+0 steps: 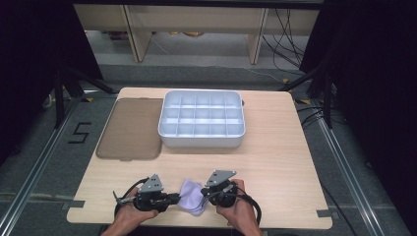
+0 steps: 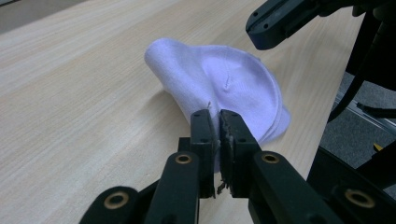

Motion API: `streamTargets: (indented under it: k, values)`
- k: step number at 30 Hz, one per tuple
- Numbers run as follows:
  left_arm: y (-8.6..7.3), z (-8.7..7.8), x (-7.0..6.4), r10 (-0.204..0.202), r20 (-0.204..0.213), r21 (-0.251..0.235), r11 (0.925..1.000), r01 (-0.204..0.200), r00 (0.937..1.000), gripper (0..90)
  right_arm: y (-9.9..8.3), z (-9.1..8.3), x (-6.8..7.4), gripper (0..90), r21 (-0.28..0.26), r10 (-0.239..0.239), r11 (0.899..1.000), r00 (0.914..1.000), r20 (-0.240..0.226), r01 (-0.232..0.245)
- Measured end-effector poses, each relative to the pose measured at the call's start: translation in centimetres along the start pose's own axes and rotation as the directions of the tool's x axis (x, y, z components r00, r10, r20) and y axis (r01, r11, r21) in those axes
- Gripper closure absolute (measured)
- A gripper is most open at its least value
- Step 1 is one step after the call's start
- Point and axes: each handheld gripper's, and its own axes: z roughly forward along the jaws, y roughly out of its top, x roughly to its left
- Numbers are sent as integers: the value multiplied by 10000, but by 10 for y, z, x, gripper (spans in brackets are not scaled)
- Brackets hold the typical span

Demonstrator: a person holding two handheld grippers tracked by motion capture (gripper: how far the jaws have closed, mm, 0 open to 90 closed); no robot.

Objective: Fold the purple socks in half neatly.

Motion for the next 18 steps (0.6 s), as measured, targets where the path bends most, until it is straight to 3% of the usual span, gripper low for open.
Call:
streamTargets:
  k: [4,6,10,11,14,18]
  values:
    - [1,-2,1,-62,-15,-165,9998,62,10000,835,-2,5,2,890,77,62,10000,9999,-135,-61]
    - [2,-4,1,71,-82,-166,9998,-73,9999,835,-1,7,4,888,360,-79,9993,9993,-362,92]
    - [2,-3,-3,155,-10,-249,9996,-155,9999,835,-3,14,8,887,816,-171,9965,9995,-272,193]
    - [3,-3,-6,45,21,-246,9997,-44,10000,835,-3,16,8,887,779,-180,9967,9991,-378,209]
    - [5,-2,-10,209,130,-251,9995,-206,9997,834,-3,16,10,888,975,13,9952,9995,-331,20]
    - [6,2,-16,367,223,-470,9983,-356,9991,834,-4,20,8,888,872,-206,9959,9987,-470,247]
